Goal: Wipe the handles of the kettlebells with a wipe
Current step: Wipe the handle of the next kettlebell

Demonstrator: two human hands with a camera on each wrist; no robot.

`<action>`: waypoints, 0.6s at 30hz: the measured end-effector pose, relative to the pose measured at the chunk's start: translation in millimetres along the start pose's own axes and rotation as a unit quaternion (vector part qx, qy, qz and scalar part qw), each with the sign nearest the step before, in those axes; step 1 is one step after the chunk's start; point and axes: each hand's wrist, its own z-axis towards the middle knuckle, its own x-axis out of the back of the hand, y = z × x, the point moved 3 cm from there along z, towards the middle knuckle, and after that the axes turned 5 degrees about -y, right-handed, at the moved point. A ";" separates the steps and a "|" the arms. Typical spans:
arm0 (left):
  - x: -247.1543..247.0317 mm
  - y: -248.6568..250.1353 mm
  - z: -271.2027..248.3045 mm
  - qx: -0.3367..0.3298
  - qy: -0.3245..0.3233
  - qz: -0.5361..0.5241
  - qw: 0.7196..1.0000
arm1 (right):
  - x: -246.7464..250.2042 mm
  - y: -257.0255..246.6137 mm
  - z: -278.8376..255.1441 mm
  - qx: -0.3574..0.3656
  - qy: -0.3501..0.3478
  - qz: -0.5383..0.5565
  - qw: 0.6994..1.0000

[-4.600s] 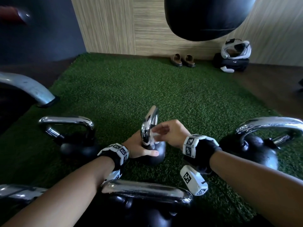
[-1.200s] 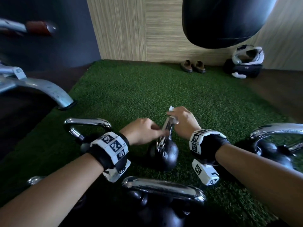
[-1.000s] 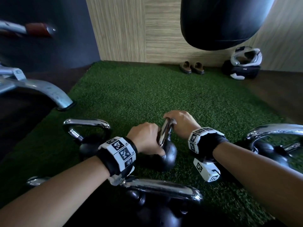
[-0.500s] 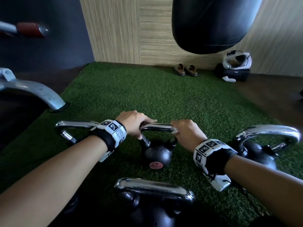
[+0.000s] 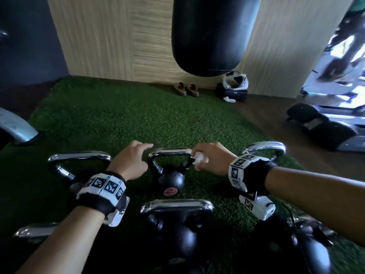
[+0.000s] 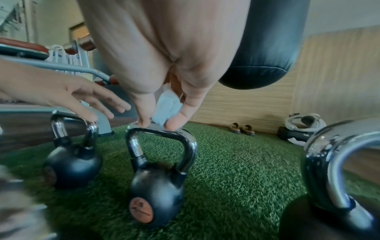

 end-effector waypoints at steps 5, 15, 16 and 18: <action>-5.6 0.9 -28.6 0.057 -0.076 -0.083 0.992 | 13.8 -42.5 -52.6 -0.014 -0.044 -0.008 0.999; -38.1 -18.9 -57.8 0.103 -0.164 -0.107 0.975 | 37.1 -19.0 -130.7 -0.027 -0.060 -0.067 0.996; -42.1 -20.3 -59.4 0.103 -0.175 -0.120 0.972 | 34.9 -15.3 -133.5 -0.025 -0.050 -0.061 0.997; -49.3 -22.7 -64.3 0.096 -0.209 -0.143 0.963 | 23.9 -12.4 -134.0 -0.017 -0.032 -0.052 0.998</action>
